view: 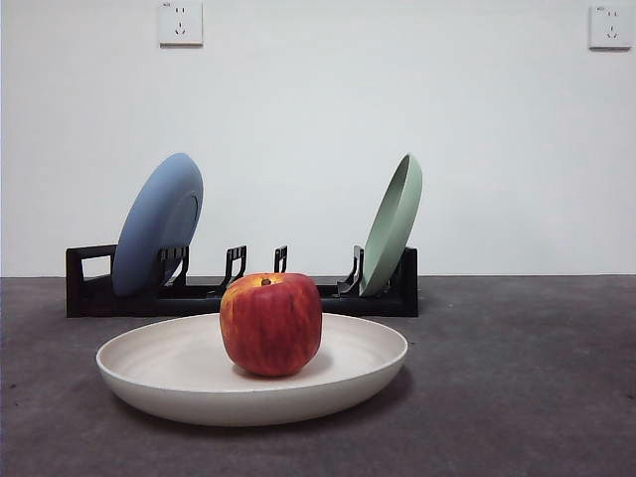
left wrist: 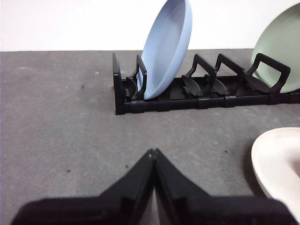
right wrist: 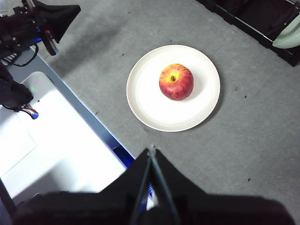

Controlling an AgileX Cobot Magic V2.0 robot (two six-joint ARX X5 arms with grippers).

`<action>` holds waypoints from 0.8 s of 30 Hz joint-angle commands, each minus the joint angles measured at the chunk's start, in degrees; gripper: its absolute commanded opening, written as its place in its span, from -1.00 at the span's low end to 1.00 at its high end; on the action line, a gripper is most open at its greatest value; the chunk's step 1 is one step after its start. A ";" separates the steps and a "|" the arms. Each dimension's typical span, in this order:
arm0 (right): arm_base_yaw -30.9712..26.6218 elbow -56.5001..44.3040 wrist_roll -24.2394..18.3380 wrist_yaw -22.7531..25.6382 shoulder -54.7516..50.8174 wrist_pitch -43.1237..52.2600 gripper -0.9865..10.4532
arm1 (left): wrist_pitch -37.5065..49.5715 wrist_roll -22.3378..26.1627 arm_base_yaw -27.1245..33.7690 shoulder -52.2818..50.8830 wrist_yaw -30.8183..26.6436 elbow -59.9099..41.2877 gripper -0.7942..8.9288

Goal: Take the yellow plate from the plate rack,put the plate on the table,take the apple from the table,put the apple in the plate

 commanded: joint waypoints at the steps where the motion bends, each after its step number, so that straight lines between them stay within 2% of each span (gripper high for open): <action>1: 0.11 -0.04 0.24 0.04 0.07 -1.31 -0.82 | 0.48 -0.63 0.20 0.52 0.02 -0.59 -0.84; 16: 0.04 -0.04 0.22 0.07 0.04 -1.29 -0.82 | 0.48 -0.63 0.20 2.84 0.00 -0.59 -0.84; 20: -2.75 -0.11 -7.63 3.76 -2.14 0.79 -0.82 | 0.48 -0.63 0.20 3.19 0.02 -0.59 -0.84; 22: -4.96 -0.13 -10.19 3.72 -3.76 4.96 -0.82 | 0.48 -0.63 0.20 3.30 0.00 -0.59 -0.84; 24: -8.31 -0.24 -10.82 1.40 -5.88 10.36 -0.82 | 0.48 -0.63 0.20 3.30 0.02 -0.59 -0.84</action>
